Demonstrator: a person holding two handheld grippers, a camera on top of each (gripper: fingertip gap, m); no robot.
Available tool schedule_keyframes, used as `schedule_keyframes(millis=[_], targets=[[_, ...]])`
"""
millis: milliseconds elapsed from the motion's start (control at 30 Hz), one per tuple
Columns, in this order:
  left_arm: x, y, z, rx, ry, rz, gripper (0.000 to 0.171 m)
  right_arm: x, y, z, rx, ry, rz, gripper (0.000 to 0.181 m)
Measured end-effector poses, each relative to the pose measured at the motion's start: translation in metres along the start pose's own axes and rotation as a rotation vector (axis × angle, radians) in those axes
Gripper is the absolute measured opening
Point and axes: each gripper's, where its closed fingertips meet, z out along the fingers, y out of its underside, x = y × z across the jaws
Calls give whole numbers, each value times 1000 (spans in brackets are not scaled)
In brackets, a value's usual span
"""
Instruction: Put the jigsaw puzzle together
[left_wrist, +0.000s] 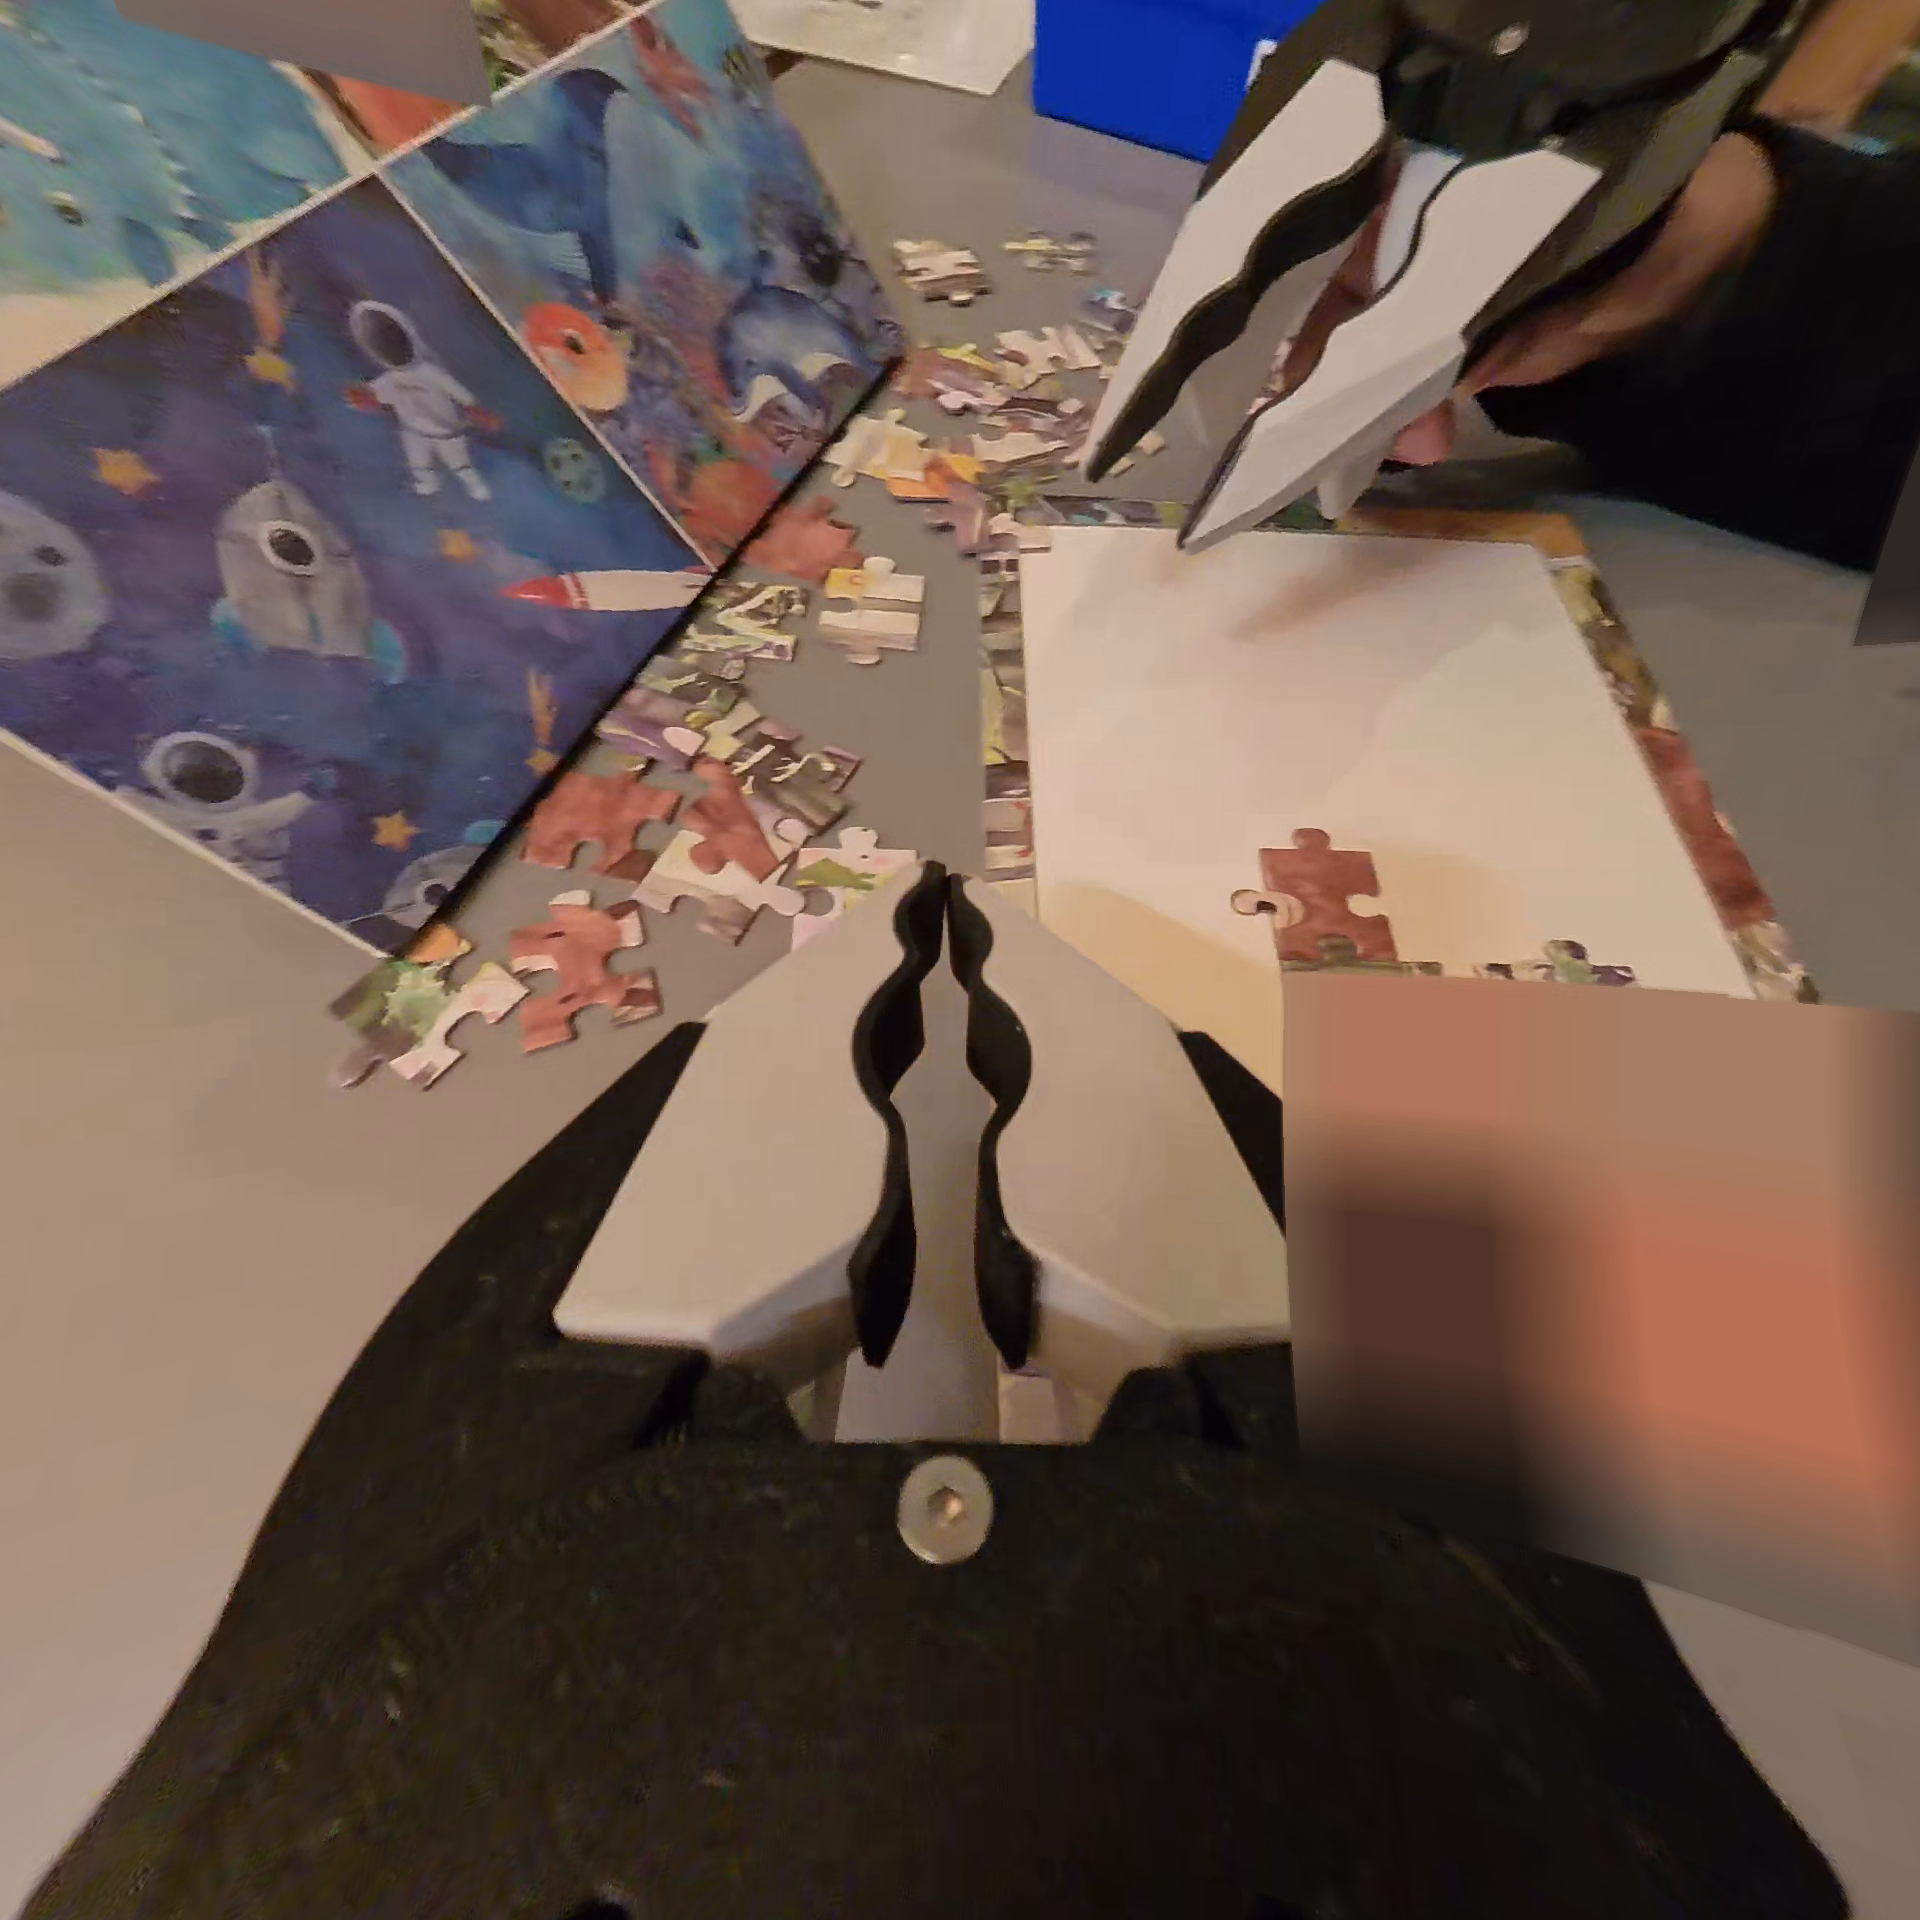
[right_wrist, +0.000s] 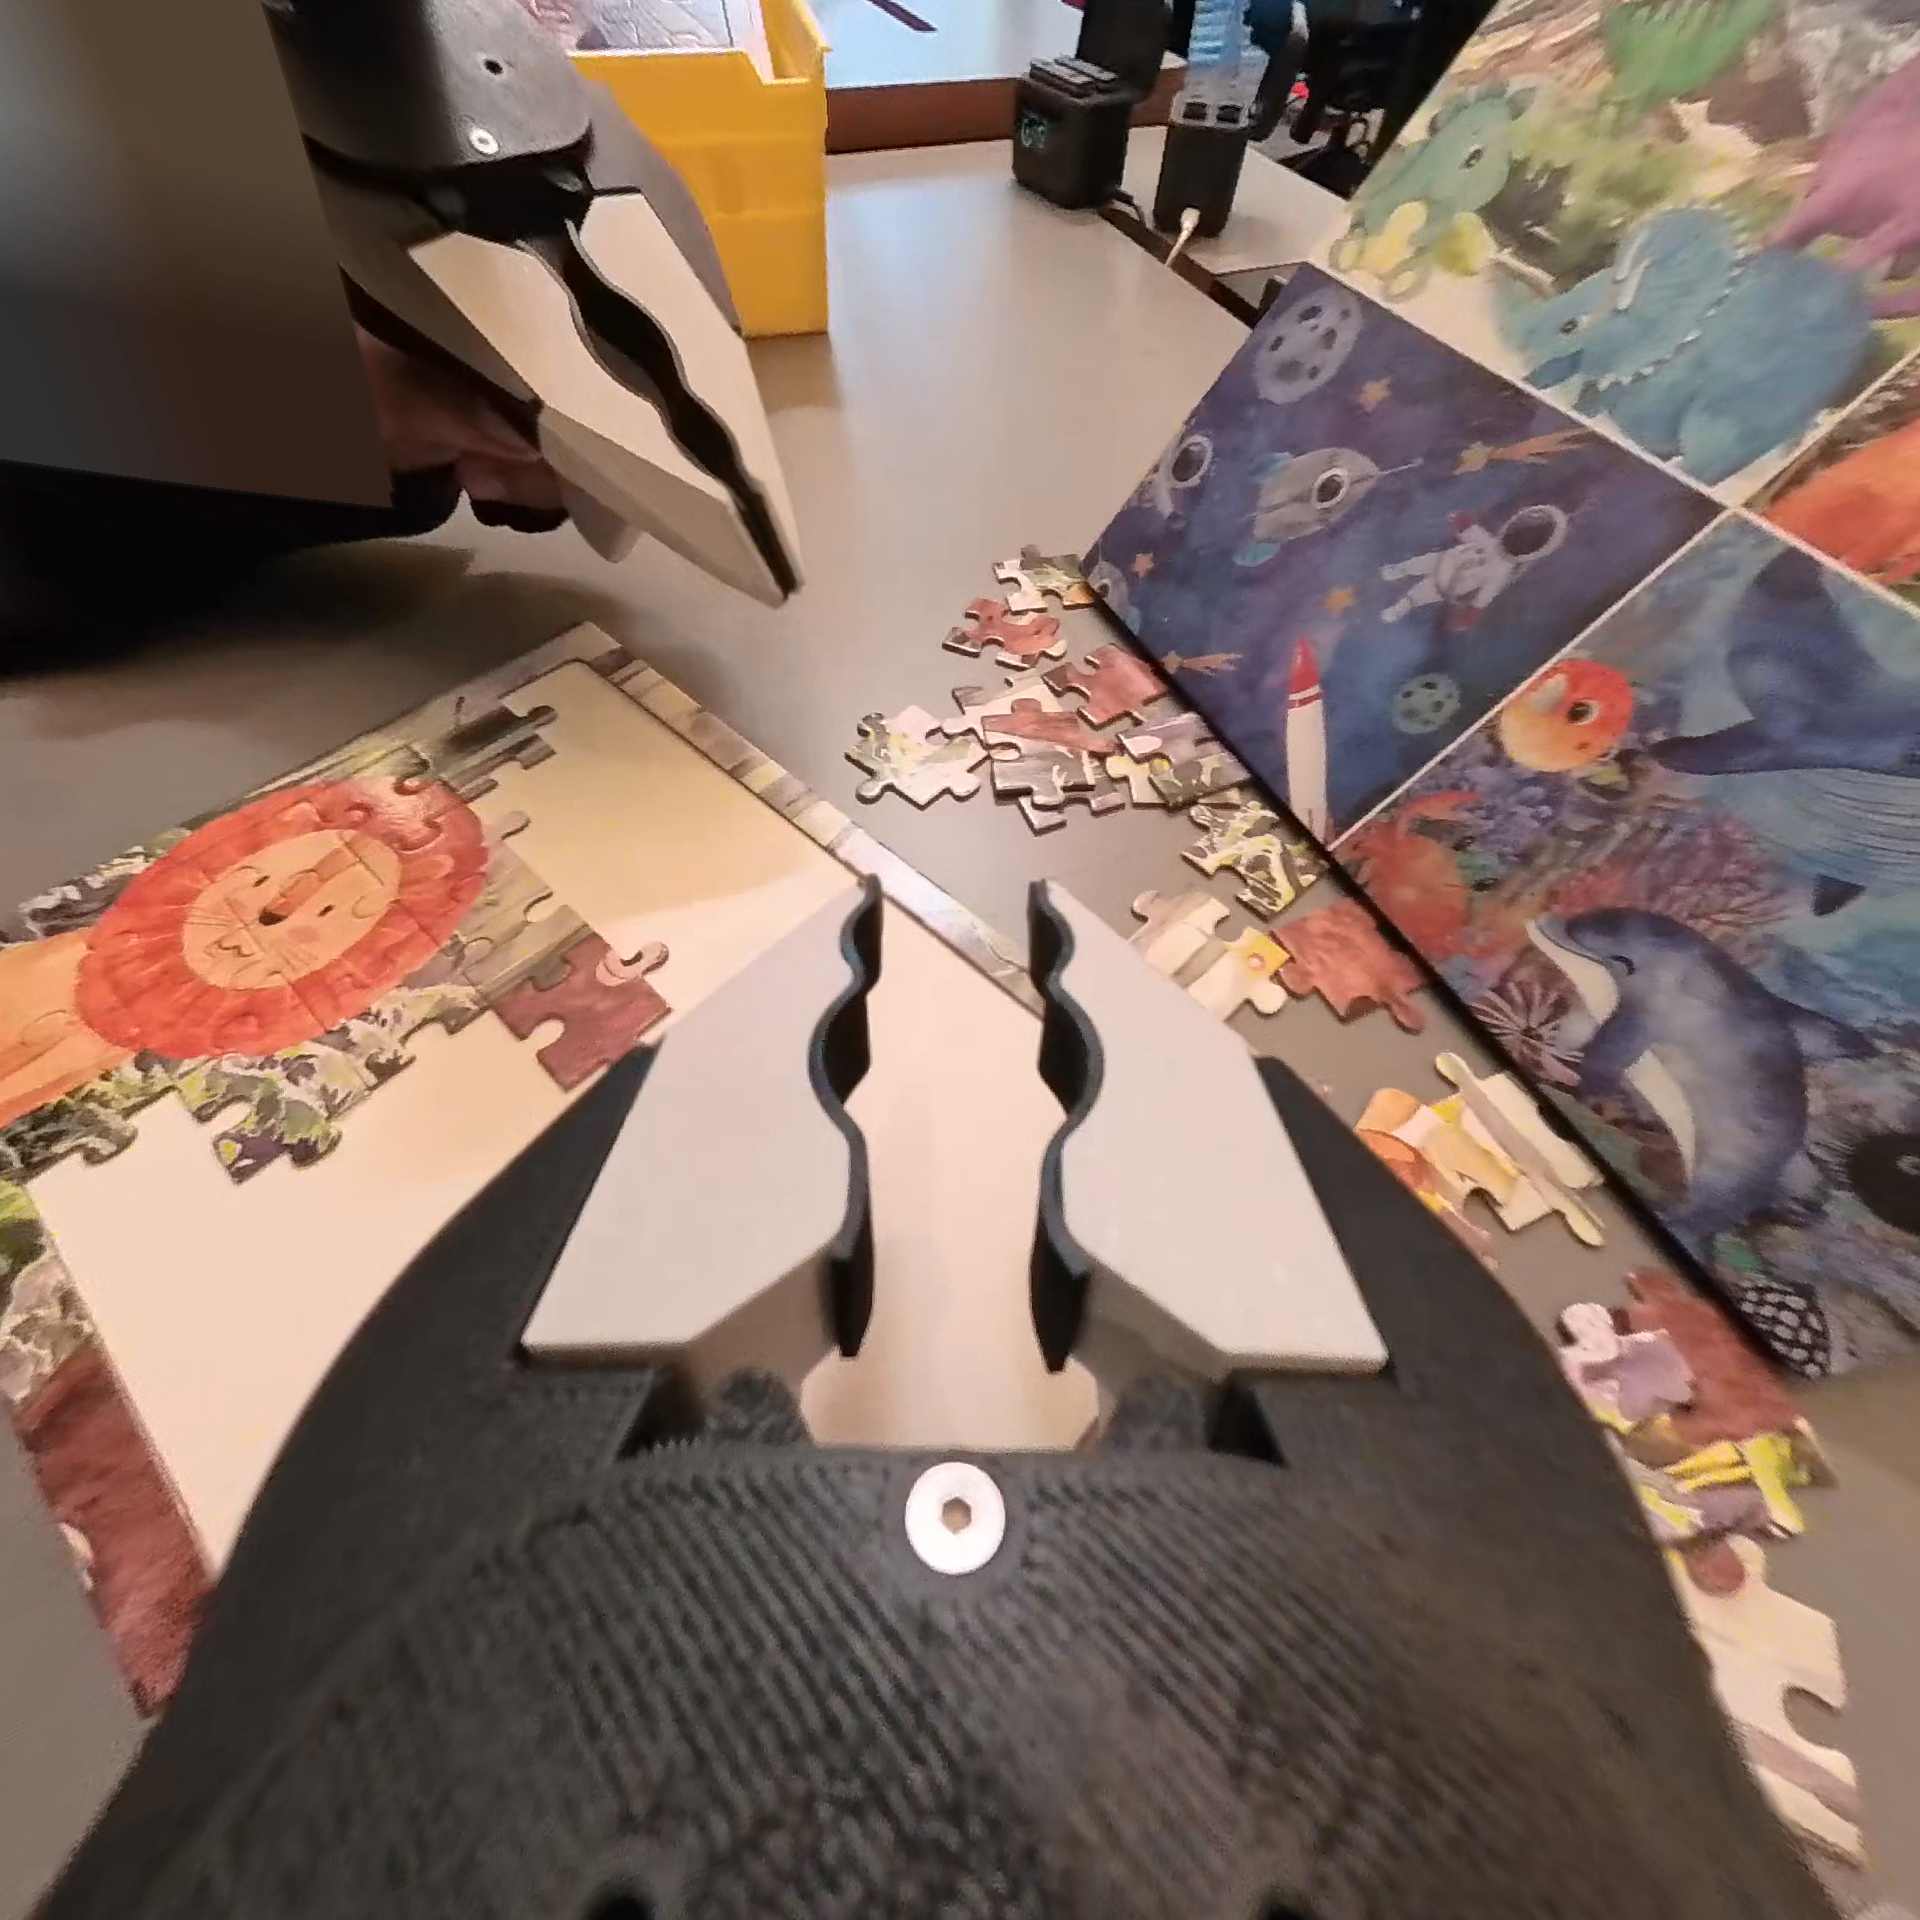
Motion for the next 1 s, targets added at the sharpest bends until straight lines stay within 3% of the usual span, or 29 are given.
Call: schedule_keyframes(millis=[1000], targets=[[0,1,4,-3,-8,0,0,-17,6,7,-35,-9,-86,25]])
